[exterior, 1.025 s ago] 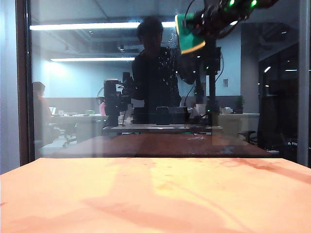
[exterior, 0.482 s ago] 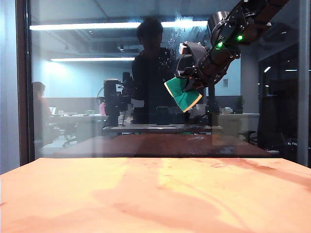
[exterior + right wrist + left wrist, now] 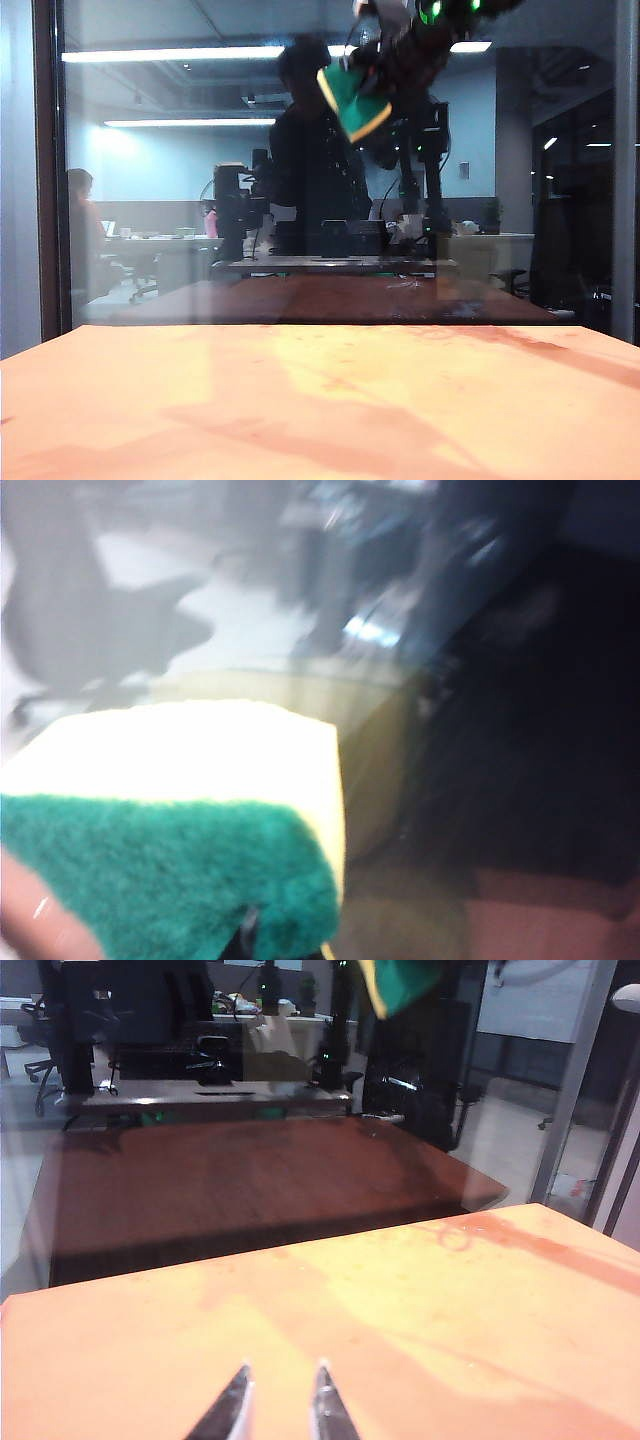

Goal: Pick up the sponge from the table, wipe the water off the glass, and finally place the sponge back on the table.

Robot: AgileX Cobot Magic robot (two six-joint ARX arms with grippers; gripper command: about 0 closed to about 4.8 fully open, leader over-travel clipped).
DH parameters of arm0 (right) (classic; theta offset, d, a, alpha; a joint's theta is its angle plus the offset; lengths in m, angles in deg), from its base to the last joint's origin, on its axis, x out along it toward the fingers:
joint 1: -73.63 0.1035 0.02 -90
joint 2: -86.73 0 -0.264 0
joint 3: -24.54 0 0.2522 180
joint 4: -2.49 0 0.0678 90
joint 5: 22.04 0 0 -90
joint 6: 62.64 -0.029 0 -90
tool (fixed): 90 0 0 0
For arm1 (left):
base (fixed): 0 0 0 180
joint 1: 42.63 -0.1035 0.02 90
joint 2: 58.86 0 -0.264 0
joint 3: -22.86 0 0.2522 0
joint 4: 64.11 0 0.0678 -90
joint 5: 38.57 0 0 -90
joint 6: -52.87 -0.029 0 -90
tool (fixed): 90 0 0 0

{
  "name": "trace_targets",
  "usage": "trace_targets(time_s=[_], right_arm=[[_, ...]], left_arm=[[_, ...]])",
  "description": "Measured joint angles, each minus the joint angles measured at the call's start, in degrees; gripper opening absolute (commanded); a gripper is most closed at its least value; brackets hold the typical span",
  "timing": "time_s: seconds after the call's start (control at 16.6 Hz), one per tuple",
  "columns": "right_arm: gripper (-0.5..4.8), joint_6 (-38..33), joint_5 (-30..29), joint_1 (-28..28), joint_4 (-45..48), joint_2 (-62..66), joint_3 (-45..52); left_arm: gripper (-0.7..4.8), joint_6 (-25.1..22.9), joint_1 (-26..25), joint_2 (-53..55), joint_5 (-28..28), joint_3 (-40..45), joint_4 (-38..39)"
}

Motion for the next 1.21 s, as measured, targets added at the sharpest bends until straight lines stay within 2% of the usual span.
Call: trace_targets(time_s=[0.24, 0.54, 0.78, 1.21], right_arm=[[-0.09, 0.00, 2.19, 0.39, -1.11, -0.13, -5.77], [-0.09, -0.02, 3.32, 1.86, -3.91, 0.98, -6.45], [-0.09, 0.00, 3.08, 2.49, -12.87, 5.64, -6.12], [-0.09, 0.04, 4.74, 2.47, -18.05, 9.62, -5.86]], left_arm=[[0.79, 0.00, 0.00, 0.00, -0.02, 0.00, -0.02], [0.79, 0.00, 0.00, 0.00, -0.02, 0.00, -0.02], [0.79, 0.00, 0.00, 0.00, -0.02, 0.00, -0.02], [0.79, 0.00, 0.00, 0.00, -0.02, 0.00, 0.00]])
